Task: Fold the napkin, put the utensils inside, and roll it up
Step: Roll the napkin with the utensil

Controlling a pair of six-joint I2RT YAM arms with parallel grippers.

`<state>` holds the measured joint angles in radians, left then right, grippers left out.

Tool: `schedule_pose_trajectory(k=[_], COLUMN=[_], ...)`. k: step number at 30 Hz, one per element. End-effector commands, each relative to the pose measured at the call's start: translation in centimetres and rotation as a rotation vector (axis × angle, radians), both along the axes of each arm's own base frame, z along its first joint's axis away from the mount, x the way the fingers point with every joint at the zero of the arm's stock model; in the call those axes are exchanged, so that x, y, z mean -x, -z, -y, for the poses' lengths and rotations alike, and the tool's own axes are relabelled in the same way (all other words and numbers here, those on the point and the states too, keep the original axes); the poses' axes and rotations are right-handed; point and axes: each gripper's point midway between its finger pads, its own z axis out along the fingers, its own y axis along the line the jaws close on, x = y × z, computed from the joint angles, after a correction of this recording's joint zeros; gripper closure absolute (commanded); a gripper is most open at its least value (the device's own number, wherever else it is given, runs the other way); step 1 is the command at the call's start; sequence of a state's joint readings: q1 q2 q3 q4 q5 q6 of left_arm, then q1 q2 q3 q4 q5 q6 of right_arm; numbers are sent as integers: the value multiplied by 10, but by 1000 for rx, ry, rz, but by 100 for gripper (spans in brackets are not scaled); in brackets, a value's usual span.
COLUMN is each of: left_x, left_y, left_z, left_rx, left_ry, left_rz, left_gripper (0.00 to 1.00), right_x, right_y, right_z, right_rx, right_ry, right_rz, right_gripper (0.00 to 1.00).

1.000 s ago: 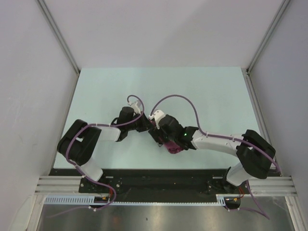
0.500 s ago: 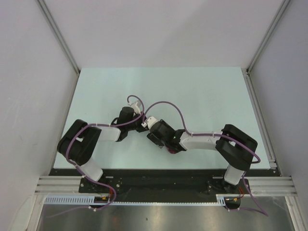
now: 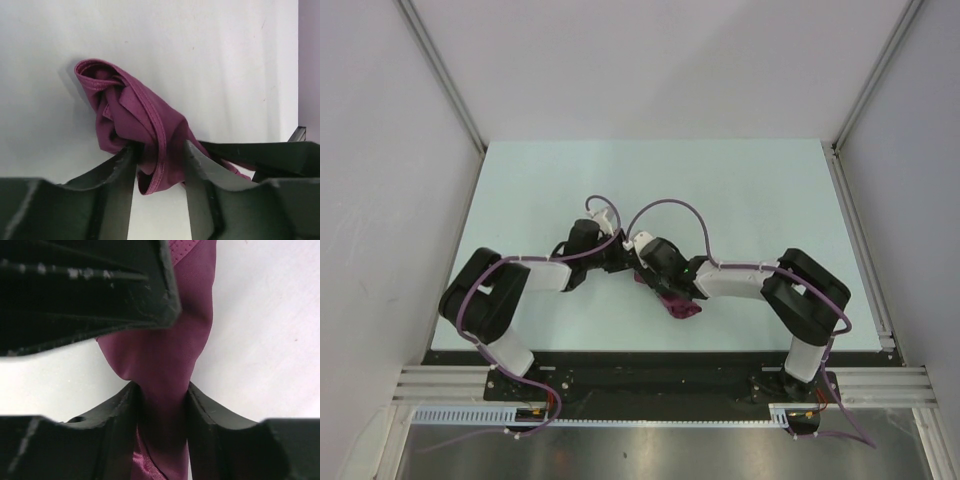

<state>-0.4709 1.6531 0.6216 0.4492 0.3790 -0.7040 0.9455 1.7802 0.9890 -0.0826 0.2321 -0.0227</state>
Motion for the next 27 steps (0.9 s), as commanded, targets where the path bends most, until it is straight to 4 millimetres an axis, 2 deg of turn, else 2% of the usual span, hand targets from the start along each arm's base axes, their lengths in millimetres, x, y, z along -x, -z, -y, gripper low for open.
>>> schedule_pose_trajectory(k=[1,3,4,6,8,9,10,11,12,15,22,23,25,27], left_x=[-23,-31,-37,-42,-49,-49,-49,-50,-48,-43,-32,-30,-25,-19], left_y=[-33,-43,-44,-54,-55,-64,-65,-76,-76,-91,-135,-139,-150,-155], left_z=[-3,-13,-28,-43,-67,-75,-85,-93,-100,-108,-111,-111,-112,-113], left_rx=[0,1,-9,-23,-70,-74,-89,-88,-92,-78,-52,-52,-43,-46], left_ry=[-17,-51,-94,-131,-198,-224,-257,-293,-314,-341,-338,-335,-325,-308], left_rz=[93,111,103,131,134,155,149,176,171,194,262,261,284,276], left_gripper=[39,29,23,19,15,14,6,5,4,3,1,1,0,0], right_x=[7,5,2,-4,-12,-18,-22,-26,-33,-47,-96,-99,-106,-111], right_y=[13,15,14,13,12,12,12,11,11,11,15,23,25,21], right_z=[14,23,26,36,43,51,54,57,64,73,96,99,100,91], right_rx=[2,-4,-8,-16,-26,-28,-37,-46,-55,-72,-105,-90,-103,-140], right_ry=[57,113,139,191,254,289,322,345,380,450,594,606,616,592], right_rz=[-102,-123,-121,-126,-121,-121,-118,-120,-120,-120,-105,-115,-122,-128], right_gripper=[62,63,64,64,64,64,65,65,65,65,65,65,65,62])
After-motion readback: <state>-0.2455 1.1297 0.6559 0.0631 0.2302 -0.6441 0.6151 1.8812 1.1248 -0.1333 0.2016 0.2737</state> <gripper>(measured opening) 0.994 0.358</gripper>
